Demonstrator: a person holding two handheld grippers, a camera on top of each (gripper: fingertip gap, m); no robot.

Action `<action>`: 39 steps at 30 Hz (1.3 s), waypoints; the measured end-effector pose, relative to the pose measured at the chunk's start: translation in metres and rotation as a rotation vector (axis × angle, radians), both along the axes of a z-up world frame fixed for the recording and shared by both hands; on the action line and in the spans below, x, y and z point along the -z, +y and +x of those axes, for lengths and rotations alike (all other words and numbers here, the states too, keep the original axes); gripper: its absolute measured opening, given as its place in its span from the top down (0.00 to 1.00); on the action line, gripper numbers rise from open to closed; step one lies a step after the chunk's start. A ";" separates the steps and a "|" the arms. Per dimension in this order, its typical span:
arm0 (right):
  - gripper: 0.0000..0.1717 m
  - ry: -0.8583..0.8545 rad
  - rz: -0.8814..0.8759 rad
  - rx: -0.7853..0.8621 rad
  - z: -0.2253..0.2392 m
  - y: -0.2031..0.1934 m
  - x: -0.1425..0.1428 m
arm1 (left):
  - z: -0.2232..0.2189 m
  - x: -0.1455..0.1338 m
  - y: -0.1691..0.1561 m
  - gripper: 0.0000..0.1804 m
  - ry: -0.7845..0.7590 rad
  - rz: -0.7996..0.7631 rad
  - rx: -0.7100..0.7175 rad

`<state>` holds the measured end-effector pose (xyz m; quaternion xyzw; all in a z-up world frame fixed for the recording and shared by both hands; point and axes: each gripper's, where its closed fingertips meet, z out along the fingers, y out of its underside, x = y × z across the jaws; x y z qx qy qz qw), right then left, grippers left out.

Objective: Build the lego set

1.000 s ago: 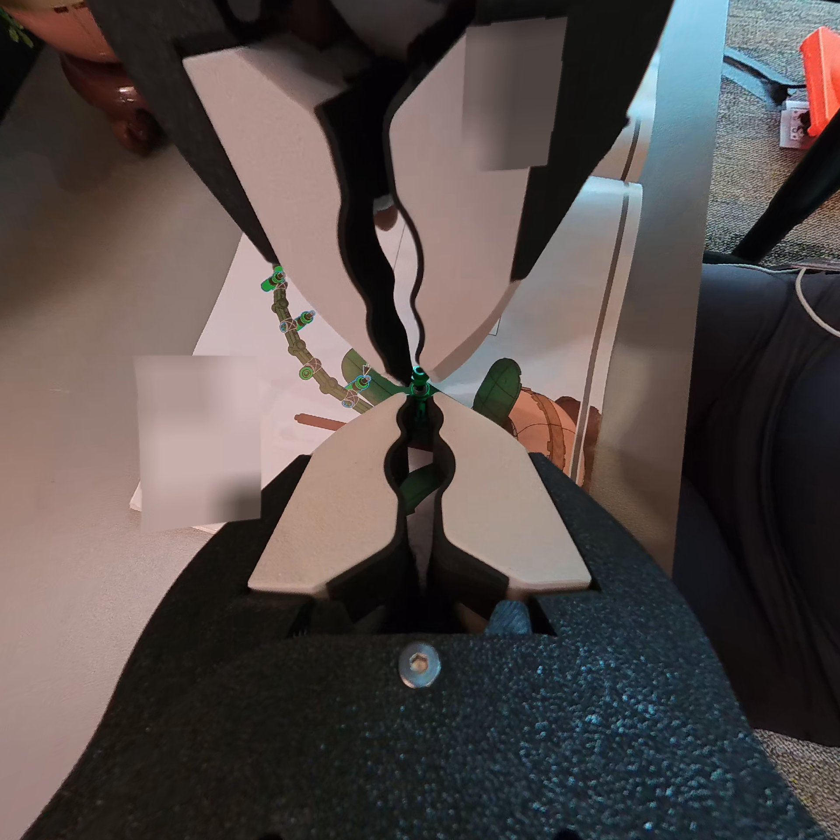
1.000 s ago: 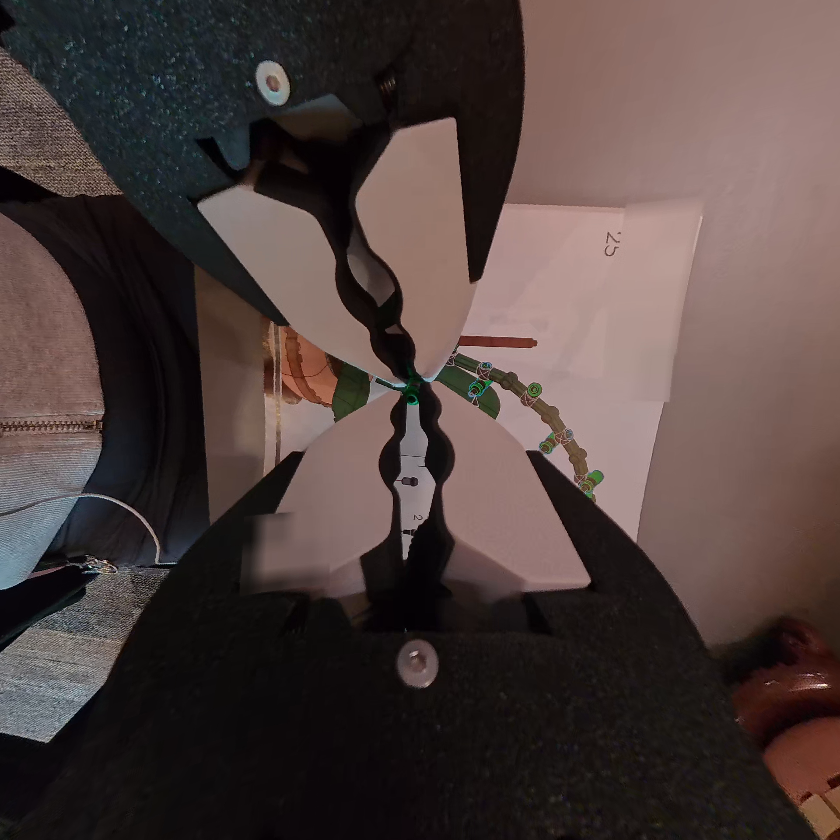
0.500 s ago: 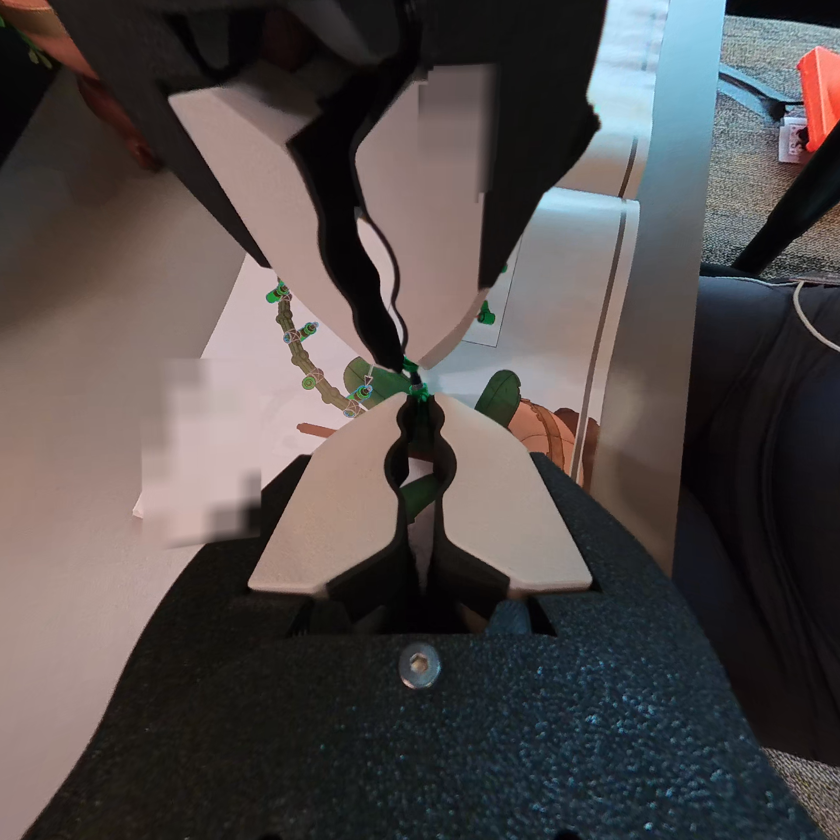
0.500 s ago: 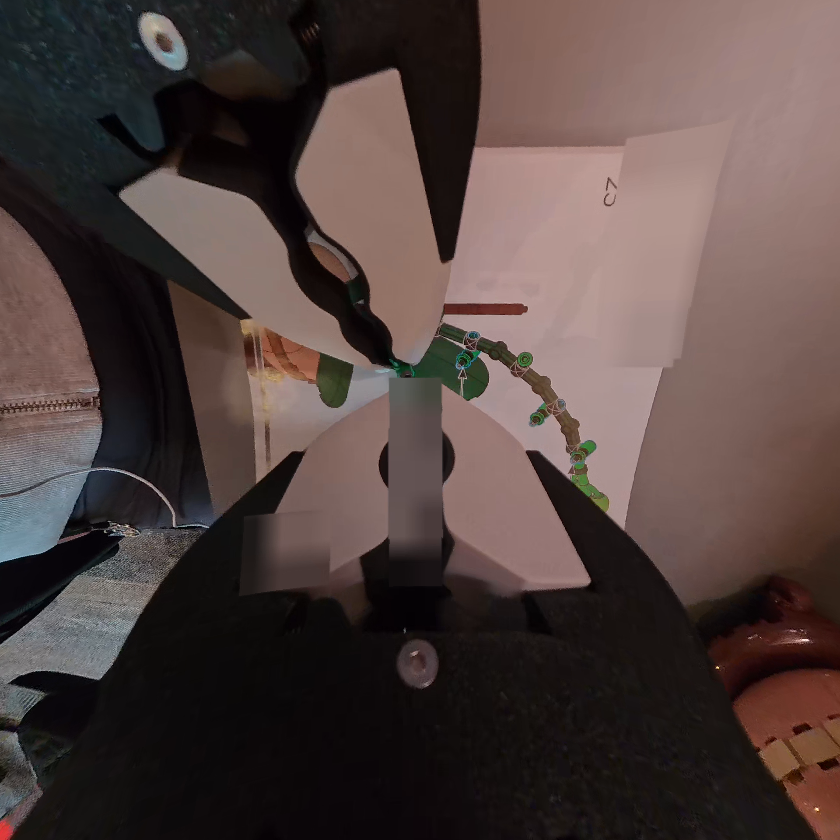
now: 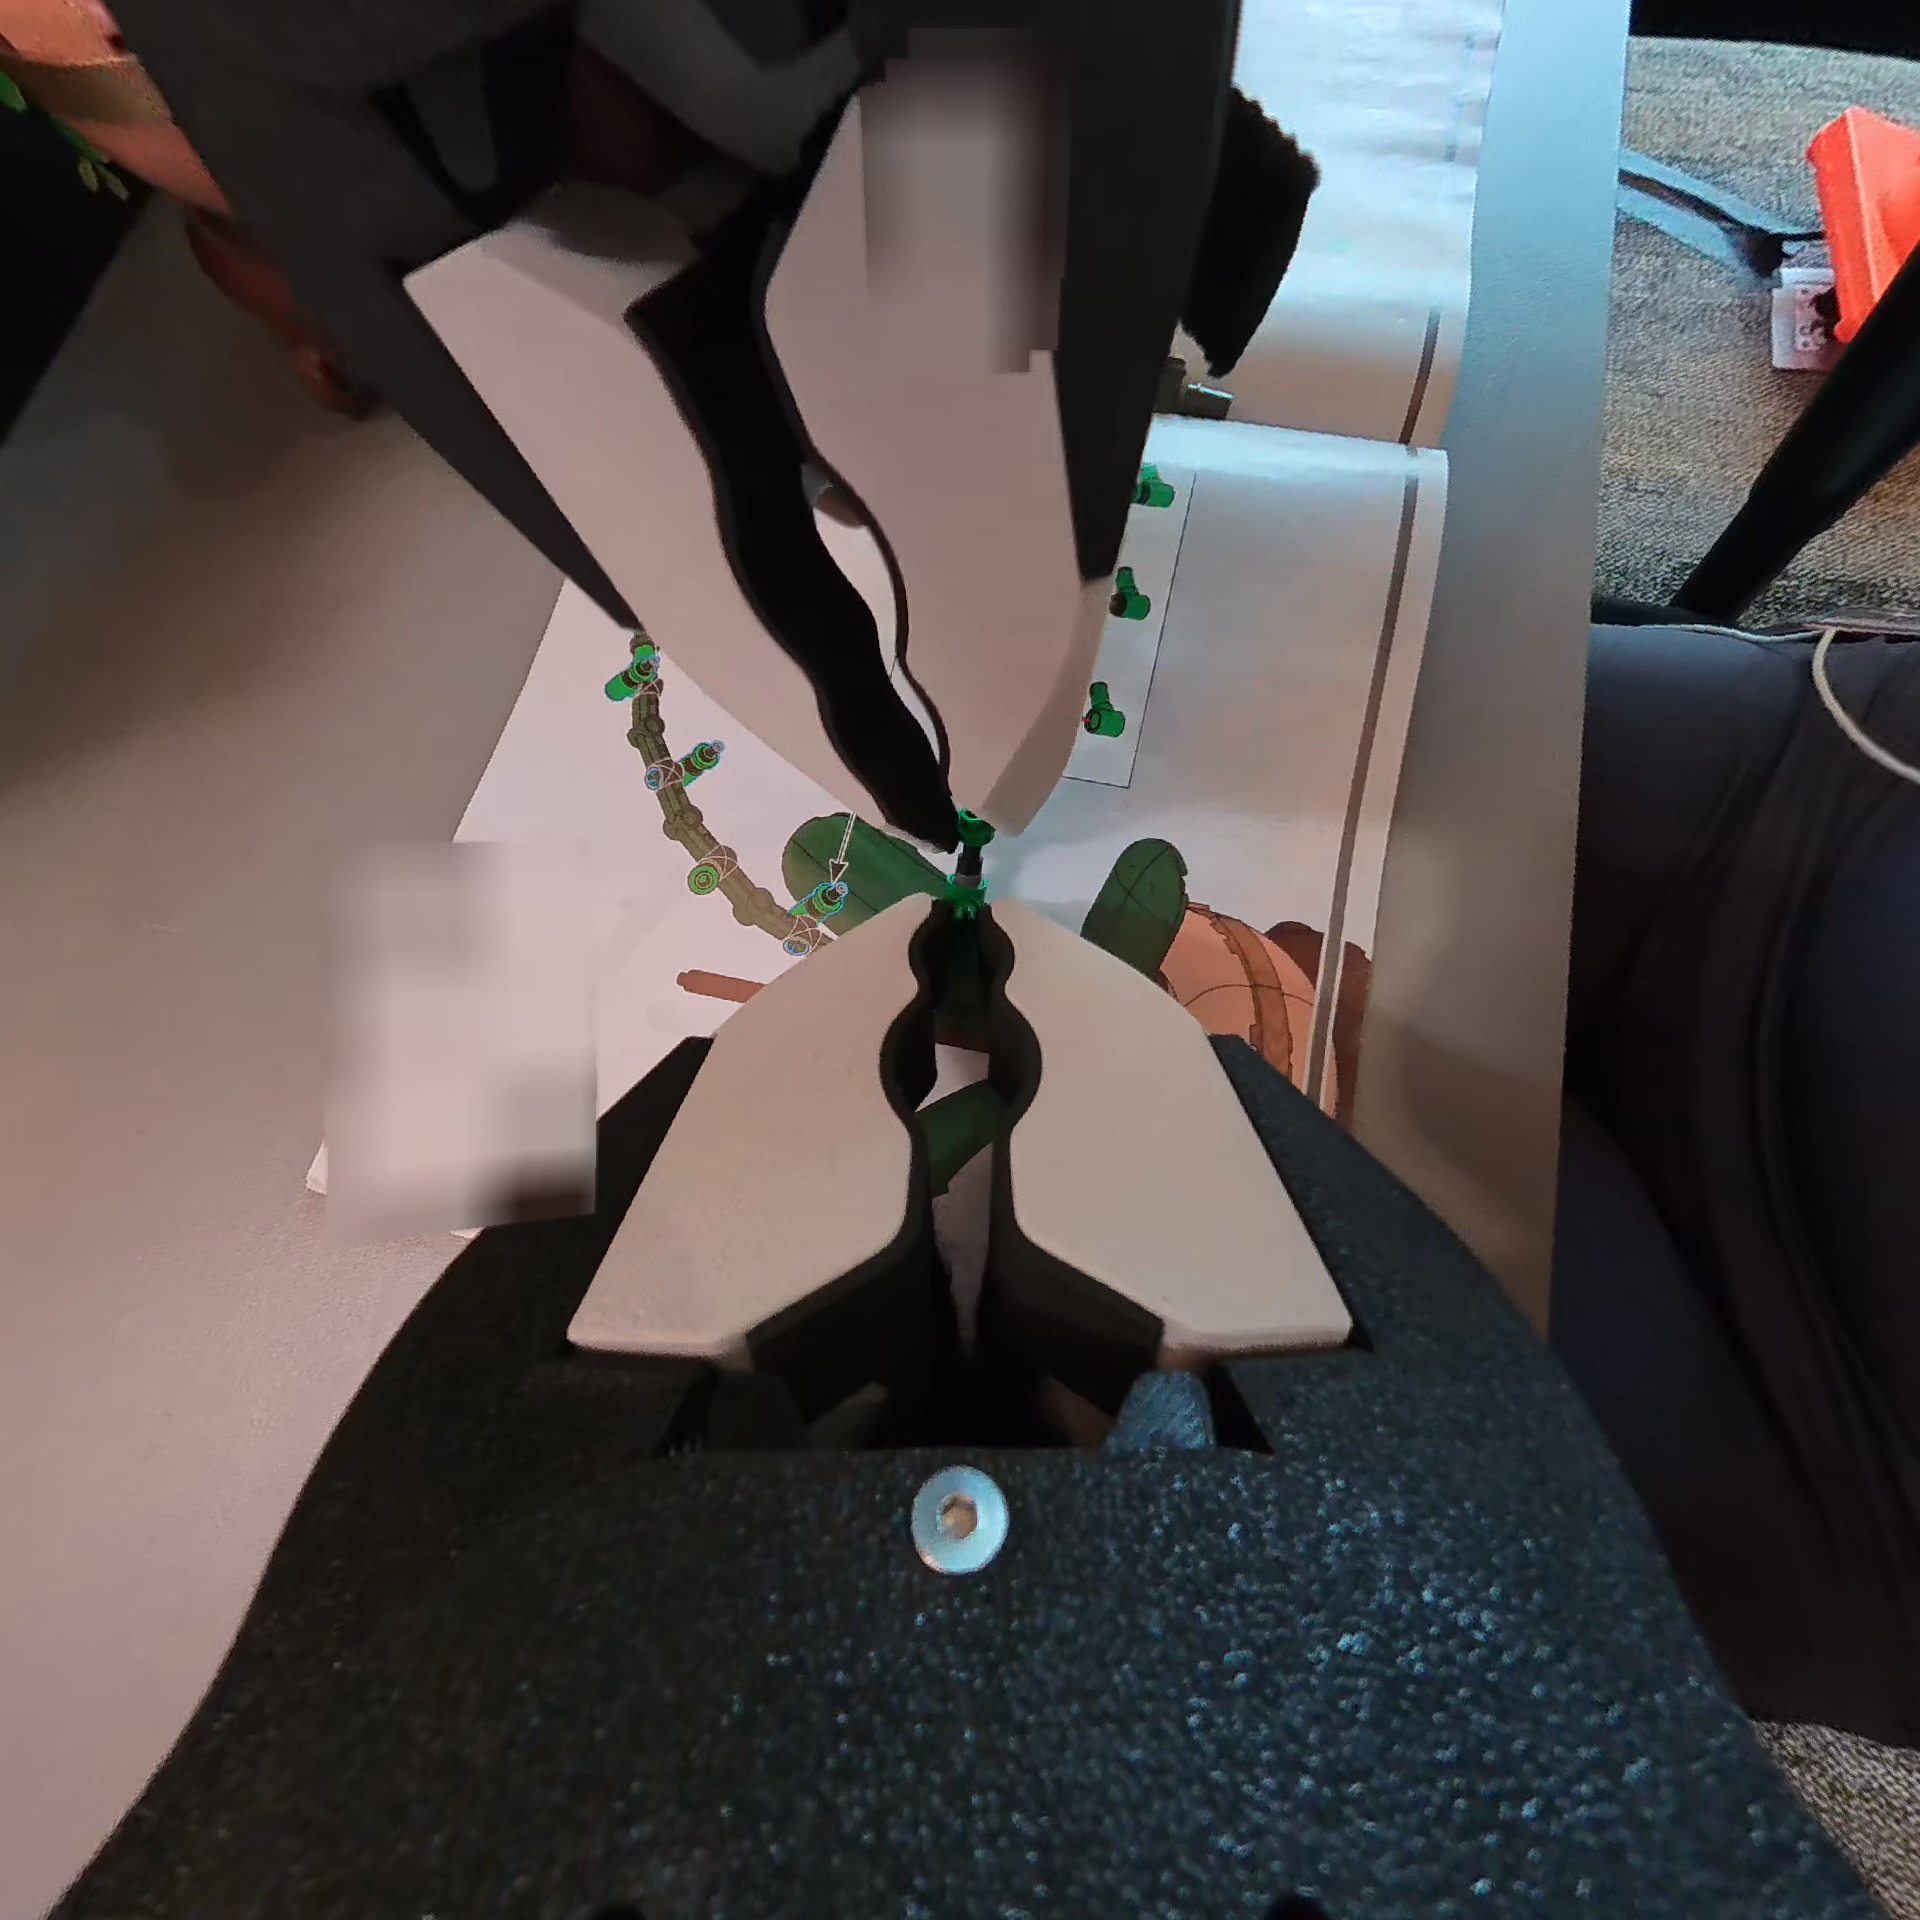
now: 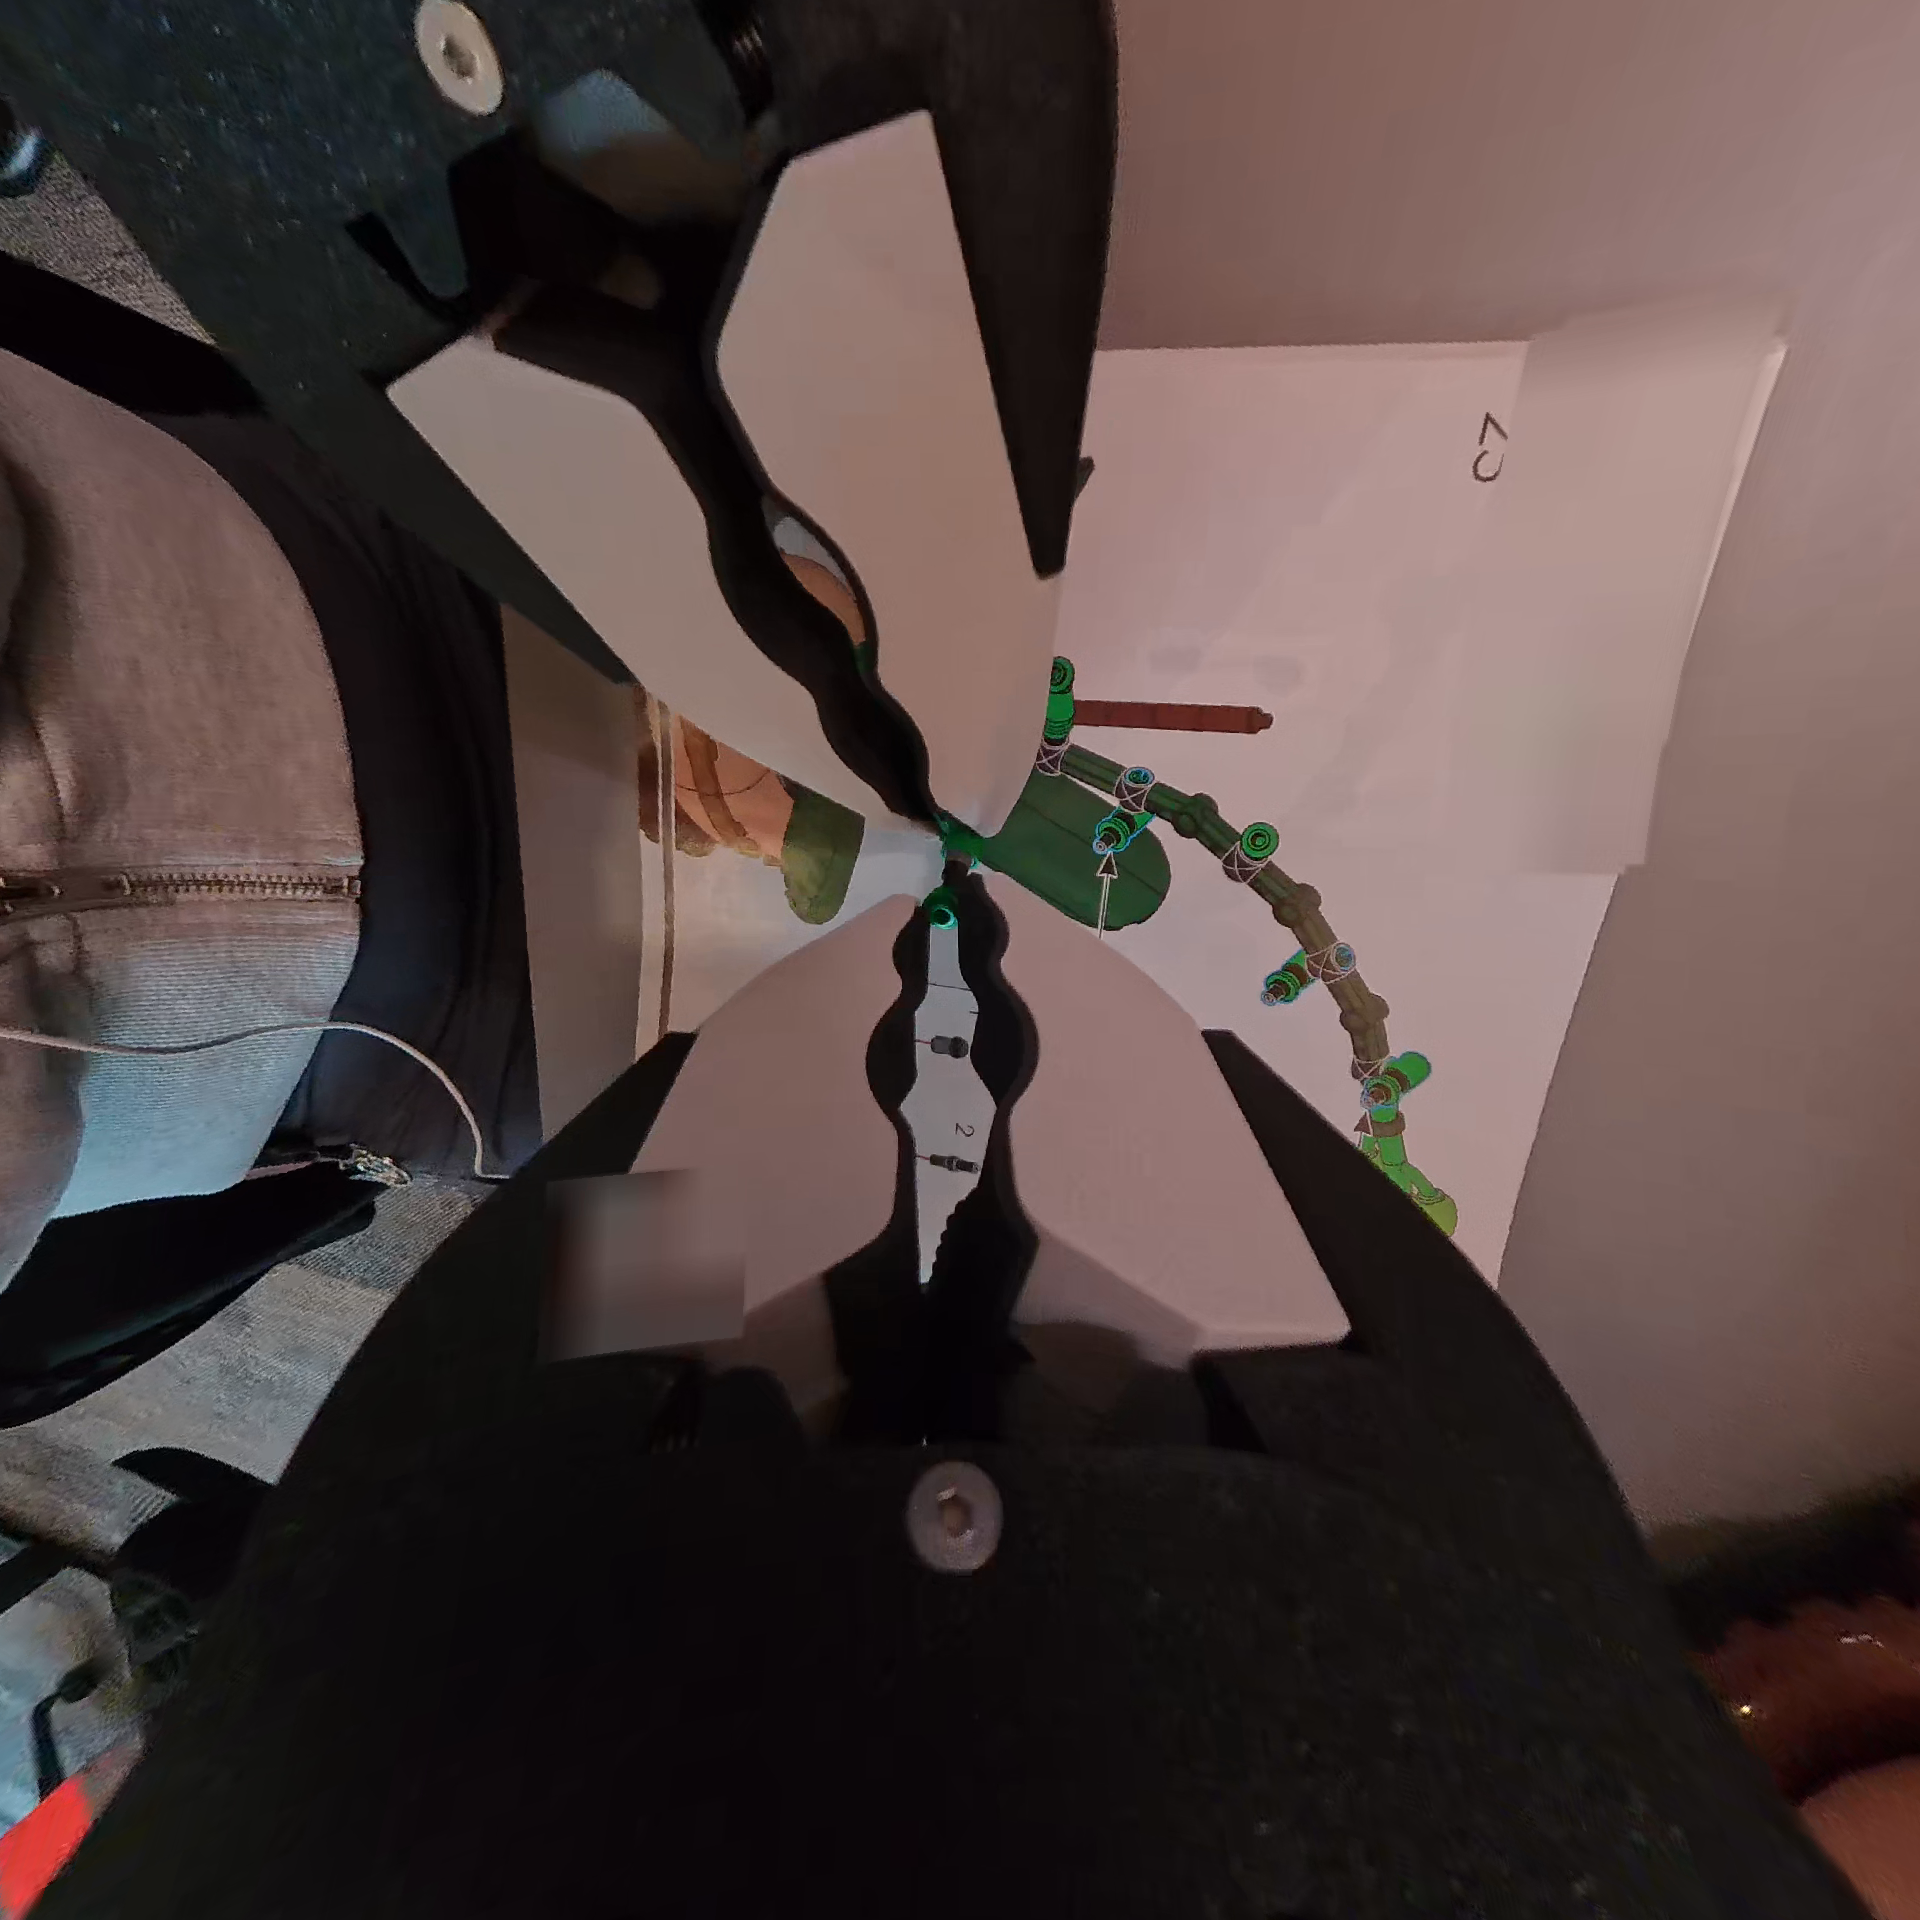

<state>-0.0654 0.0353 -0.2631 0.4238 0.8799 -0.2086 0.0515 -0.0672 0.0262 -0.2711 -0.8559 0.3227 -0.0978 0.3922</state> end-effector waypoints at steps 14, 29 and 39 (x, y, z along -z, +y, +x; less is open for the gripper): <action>0.97 0.189 -0.097 0.010 -0.009 -0.003 -0.006 | -0.001 0.002 -0.003 0.98 -0.060 -0.025 -0.003; 0.97 0.145 -0.195 0.029 -0.008 -0.005 -0.005 | -0.002 0.002 -0.003 0.98 -0.063 -0.027 0.004; 0.97 0.129 -0.239 0.026 -0.009 -0.006 -0.005 | -0.001 0.002 -0.003 0.98 -0.071 -0.035 0.004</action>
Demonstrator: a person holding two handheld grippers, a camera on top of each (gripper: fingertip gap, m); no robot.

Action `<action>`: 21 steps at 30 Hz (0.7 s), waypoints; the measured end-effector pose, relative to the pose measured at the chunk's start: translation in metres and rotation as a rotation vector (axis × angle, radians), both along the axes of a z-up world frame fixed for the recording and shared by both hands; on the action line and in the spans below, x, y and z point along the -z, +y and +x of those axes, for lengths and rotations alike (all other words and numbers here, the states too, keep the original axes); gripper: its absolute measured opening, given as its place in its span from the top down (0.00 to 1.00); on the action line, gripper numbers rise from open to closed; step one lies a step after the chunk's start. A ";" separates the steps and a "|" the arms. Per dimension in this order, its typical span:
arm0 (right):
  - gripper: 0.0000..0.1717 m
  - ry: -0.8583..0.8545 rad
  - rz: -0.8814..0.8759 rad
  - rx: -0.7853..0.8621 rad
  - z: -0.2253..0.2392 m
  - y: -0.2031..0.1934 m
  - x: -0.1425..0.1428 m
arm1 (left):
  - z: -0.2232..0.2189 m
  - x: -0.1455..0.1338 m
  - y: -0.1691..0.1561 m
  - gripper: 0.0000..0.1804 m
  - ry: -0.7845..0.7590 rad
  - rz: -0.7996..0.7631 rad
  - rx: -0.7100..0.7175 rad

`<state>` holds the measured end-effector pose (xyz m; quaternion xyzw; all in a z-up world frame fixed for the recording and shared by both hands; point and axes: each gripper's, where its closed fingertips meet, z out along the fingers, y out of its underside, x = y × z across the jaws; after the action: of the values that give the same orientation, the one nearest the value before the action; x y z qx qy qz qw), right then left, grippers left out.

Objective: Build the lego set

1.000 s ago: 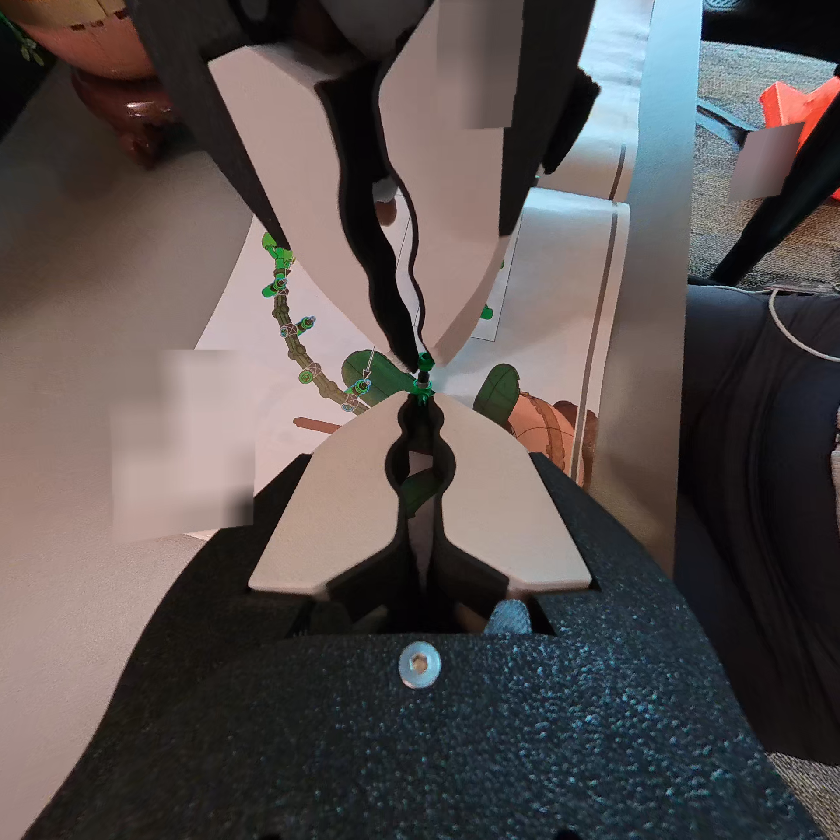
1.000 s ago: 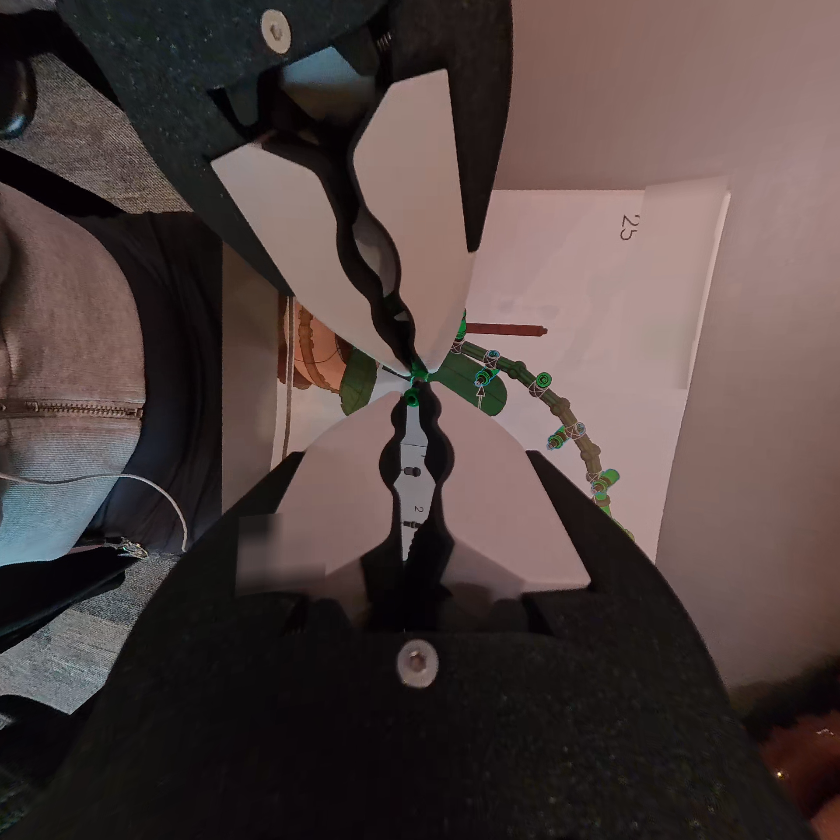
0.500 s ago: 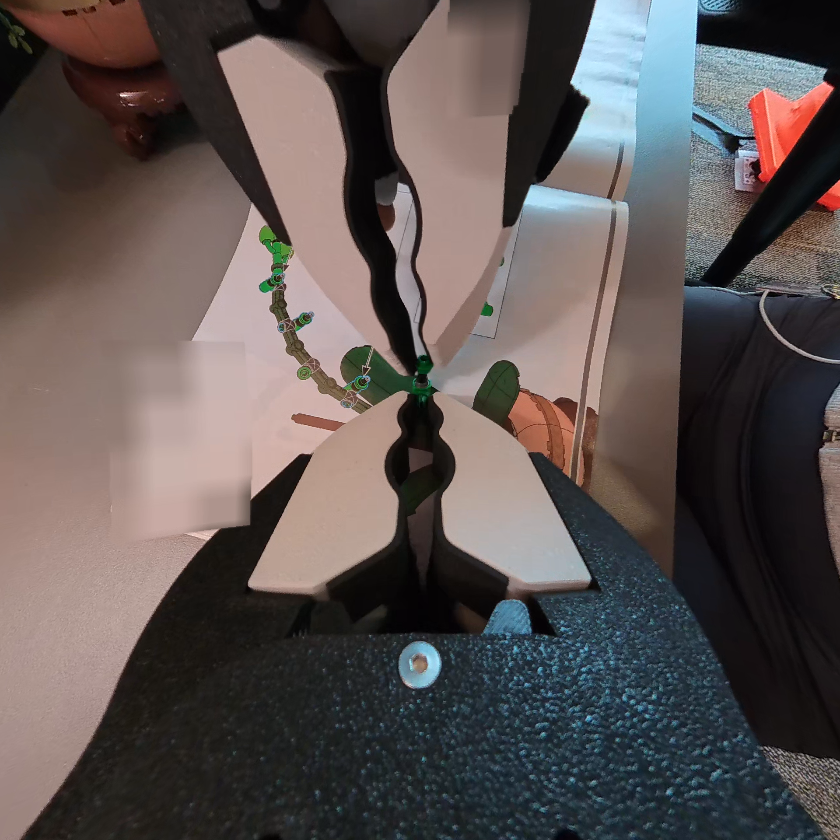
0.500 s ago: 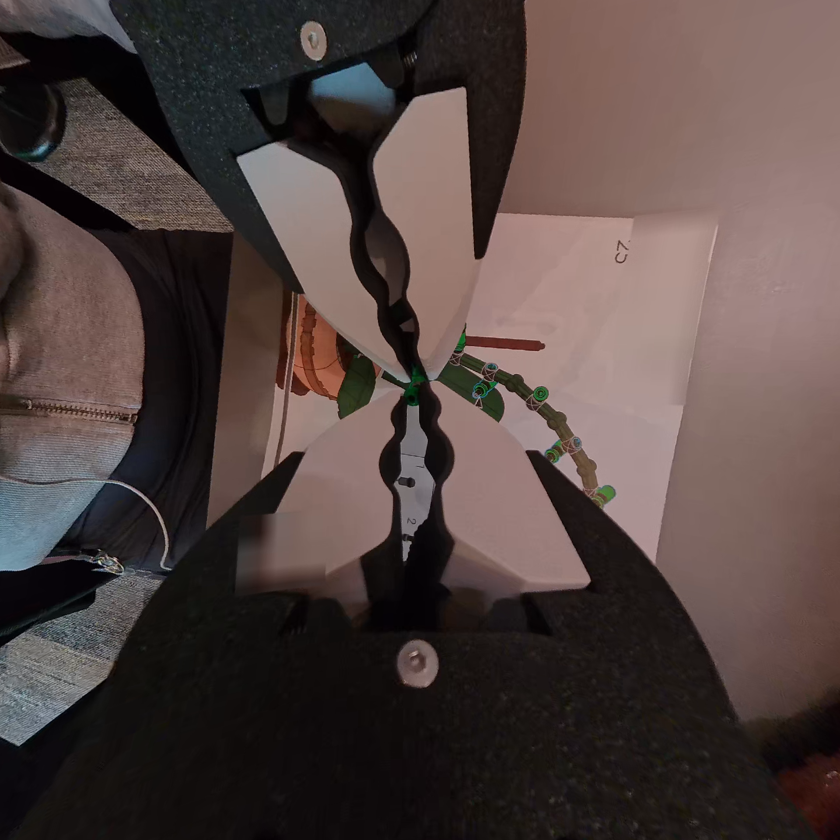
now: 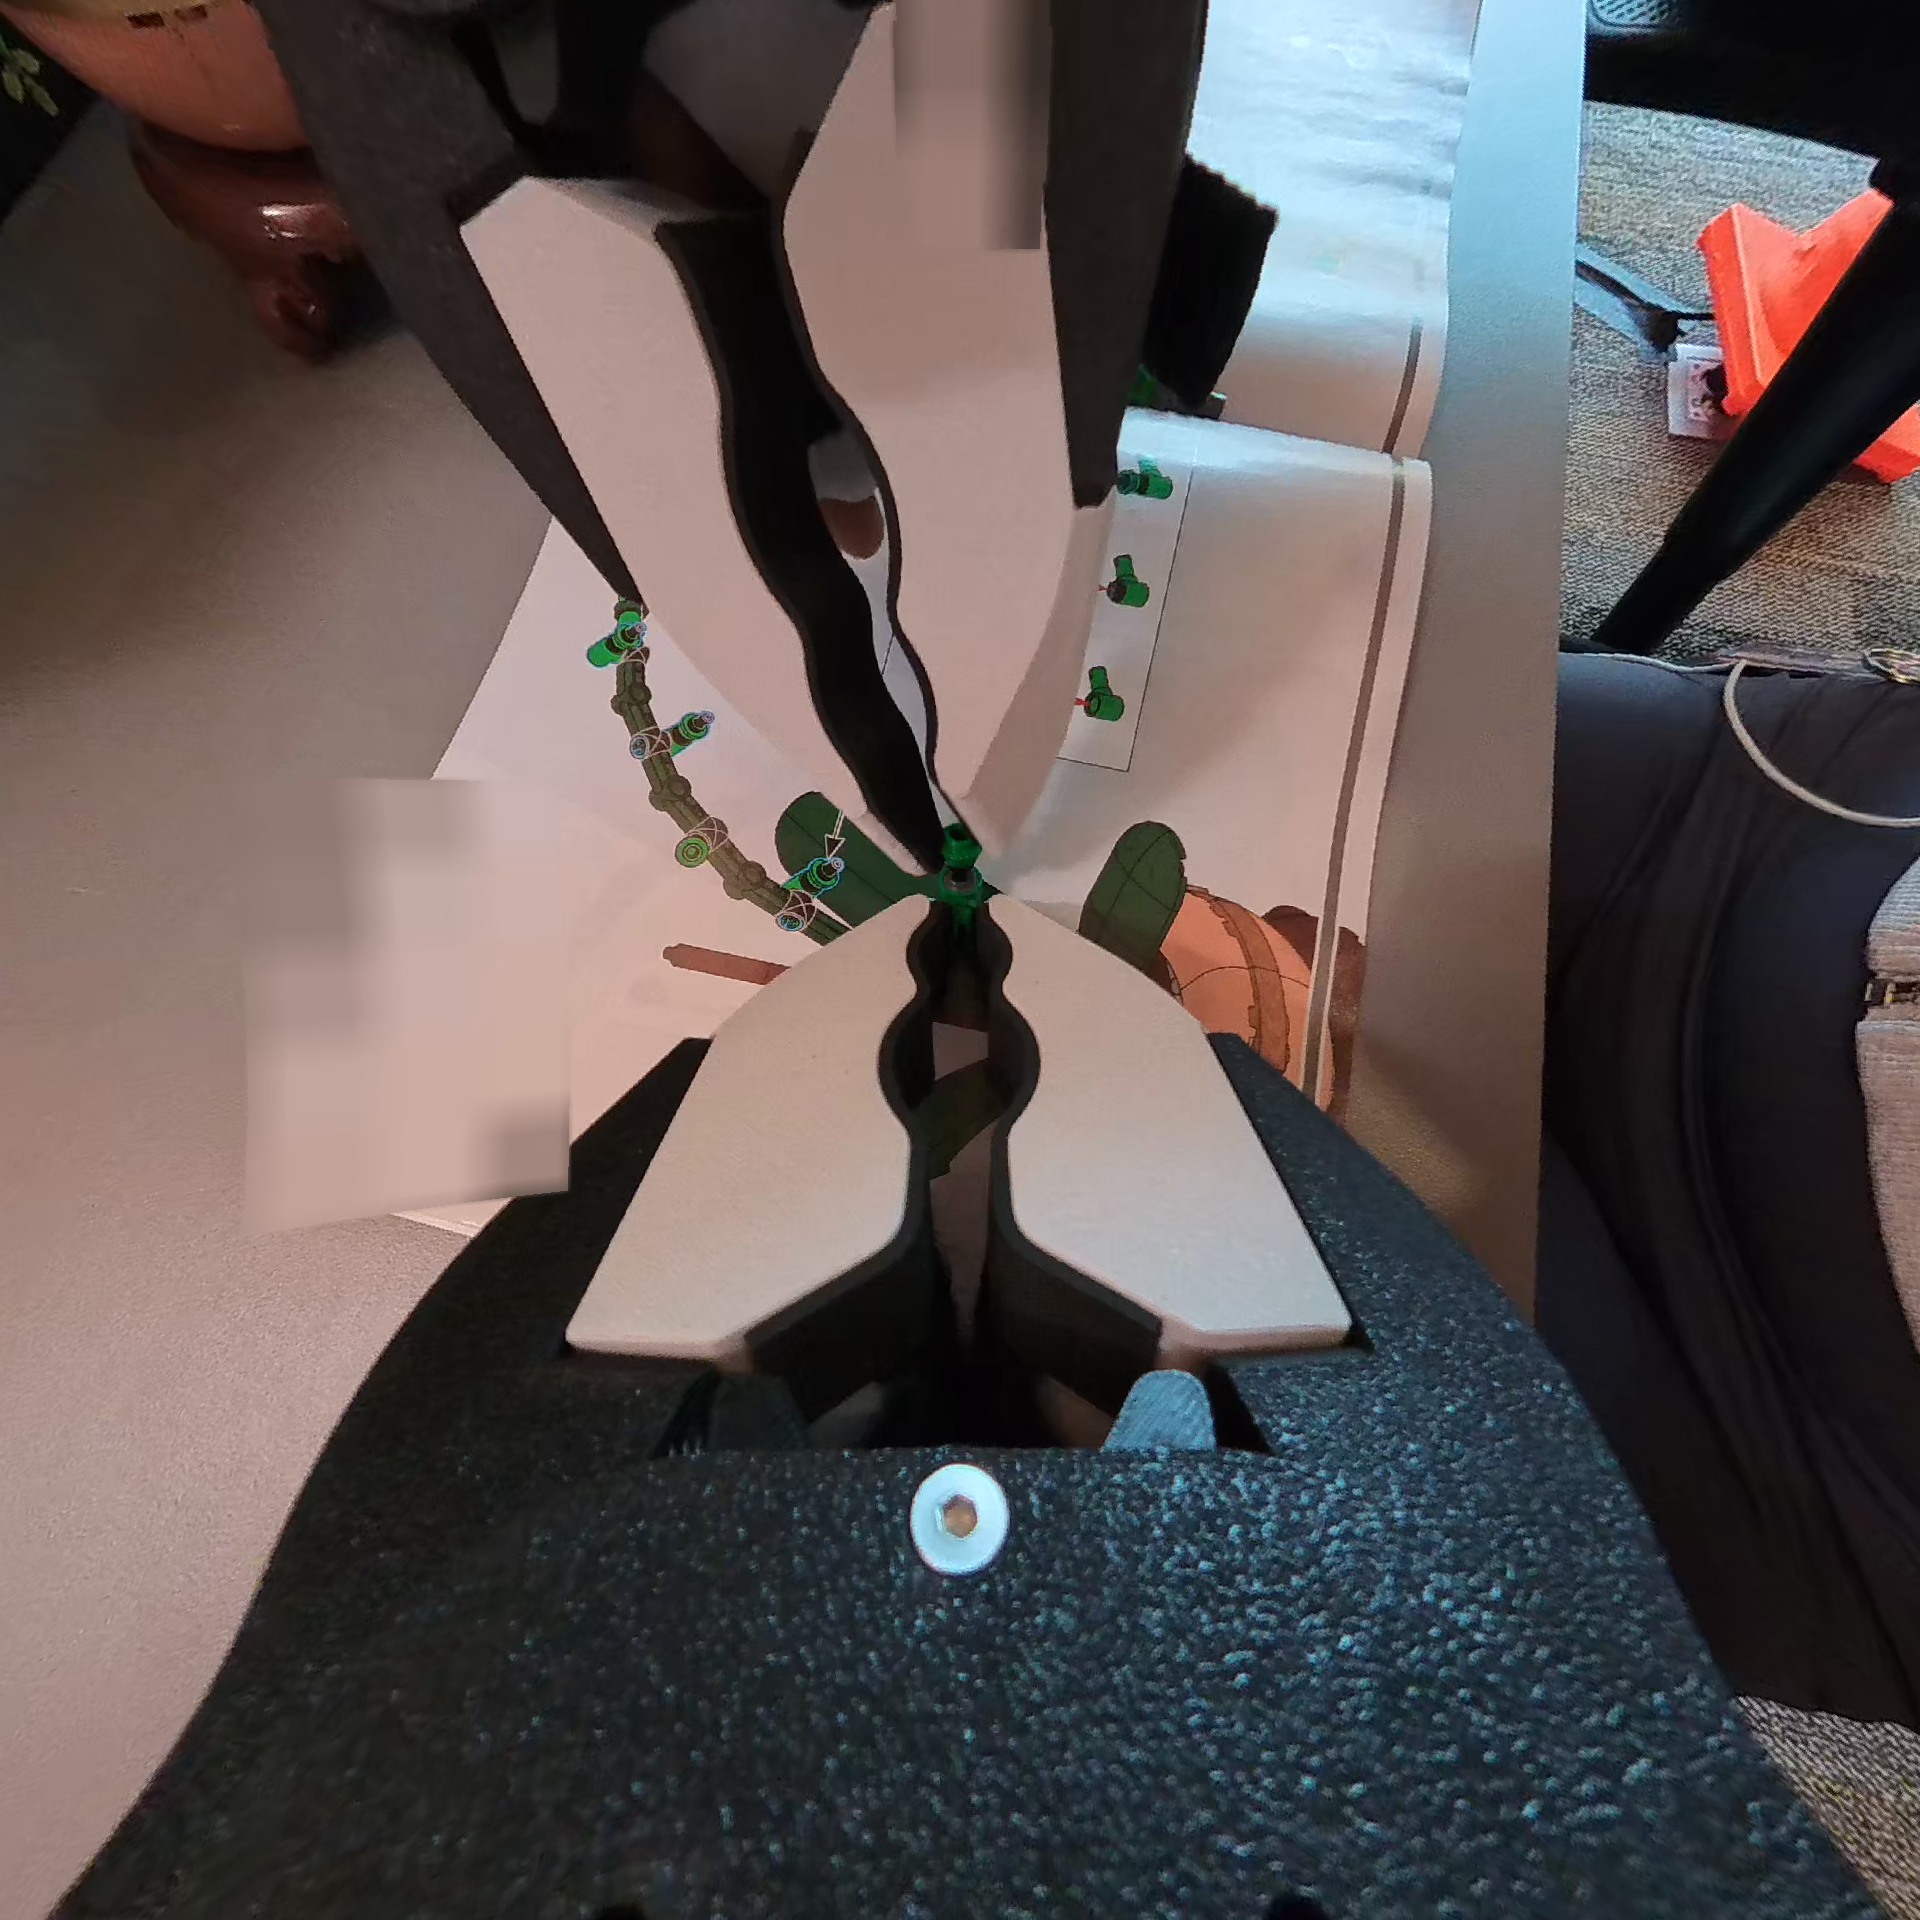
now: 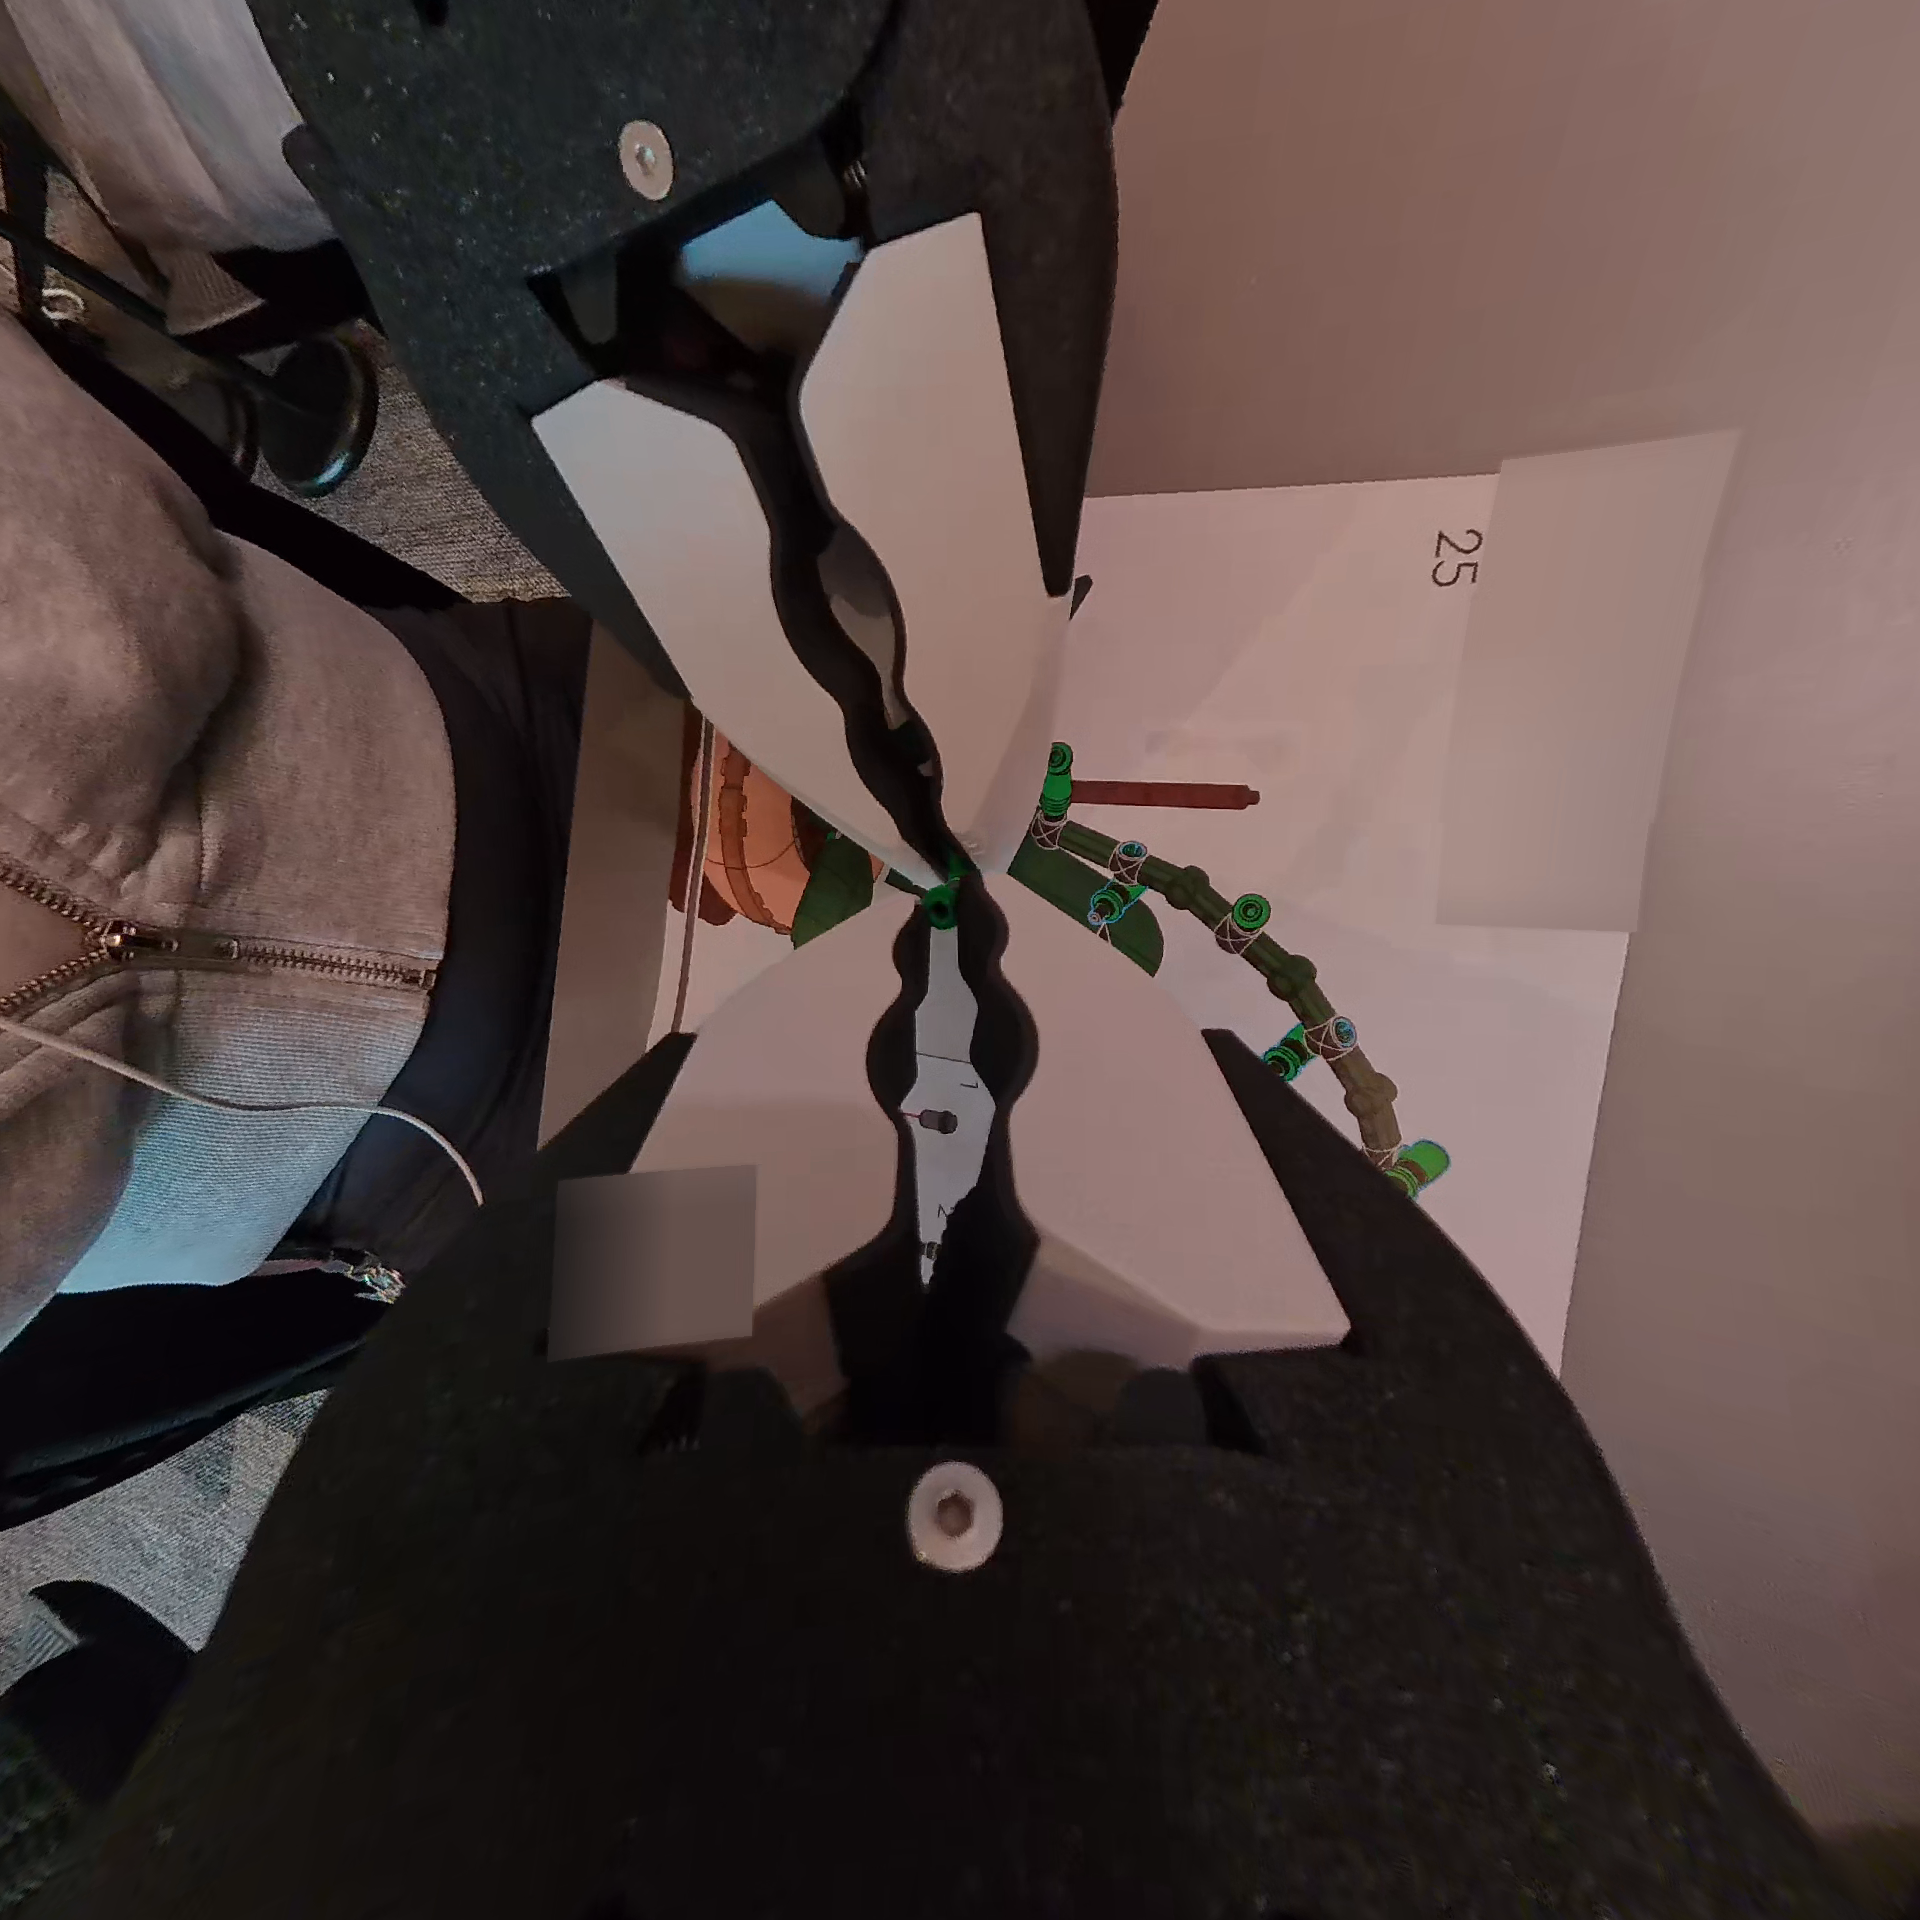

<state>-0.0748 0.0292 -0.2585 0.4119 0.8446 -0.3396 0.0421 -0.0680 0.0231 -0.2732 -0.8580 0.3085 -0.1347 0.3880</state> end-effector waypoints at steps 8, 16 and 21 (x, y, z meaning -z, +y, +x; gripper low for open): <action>0.97 -0.038 0.044 -0.012 -0.001 -0.002 0.001 | 0.000 0.000 0.000 0.97 0.004 0.001 0.002; 0.97 -0.077 0.185 -0.015 -0.002 -0.002 0.003 | 0.000 0.000 0.000 0.98 0.007 0.003 0.000; 0.97 -0.037 0.284 -0.047 -0.003 -0.001 0.004 | 0.000 0.000 0.000 0.98 0.007 0.003 -0.001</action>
<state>-0.0775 0.0278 -0.2622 0.4001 0.8925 -0.2081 0.0067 -0.0684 0.0230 -0.2737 -0.8580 0.3096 -0.1311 0.3884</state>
